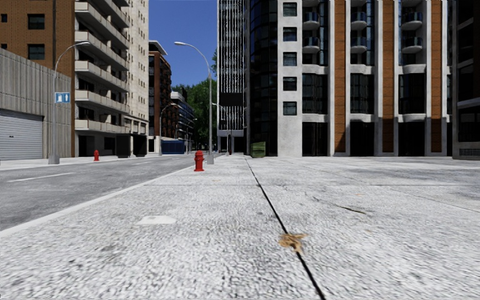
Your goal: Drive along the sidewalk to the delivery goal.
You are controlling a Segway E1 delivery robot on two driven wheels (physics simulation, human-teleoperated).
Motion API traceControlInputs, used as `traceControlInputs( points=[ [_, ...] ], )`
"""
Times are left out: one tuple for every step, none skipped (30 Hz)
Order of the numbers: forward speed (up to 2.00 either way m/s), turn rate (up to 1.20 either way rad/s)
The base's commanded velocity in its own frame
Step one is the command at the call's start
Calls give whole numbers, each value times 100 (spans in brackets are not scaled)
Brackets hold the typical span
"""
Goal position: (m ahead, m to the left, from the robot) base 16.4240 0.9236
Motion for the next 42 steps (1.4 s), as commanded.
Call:
traceControlInputs(
  points=[
    [200,0],
    [200,0],
    [200,0],
    [200,0],
    [200,0],
    [200,0],
    [200,0],
    [200,0],
    [200,0],
    [200,0],
    [200,0],
    [200,0],
    [200,0],
    [200,0],
    [200,0],
    [200,0],
    [200,0],
    [200,0],
    [200,0],
    [200,0],
    [200,0],
    [200,0],
    [200,0],
    [200,0],
    [200,0],
    [200,0],
    [200,0],
    [200,0],
    [200,0],
    [200,0],
    [200,0],
    [200,0],
    [200,0],
    [200,0],
    [200,0],
    [200,0],
    [200,0],
    [200,0],
    [200,0],
    [200,0],
    [200,0],
    [200,0]
  ],
)
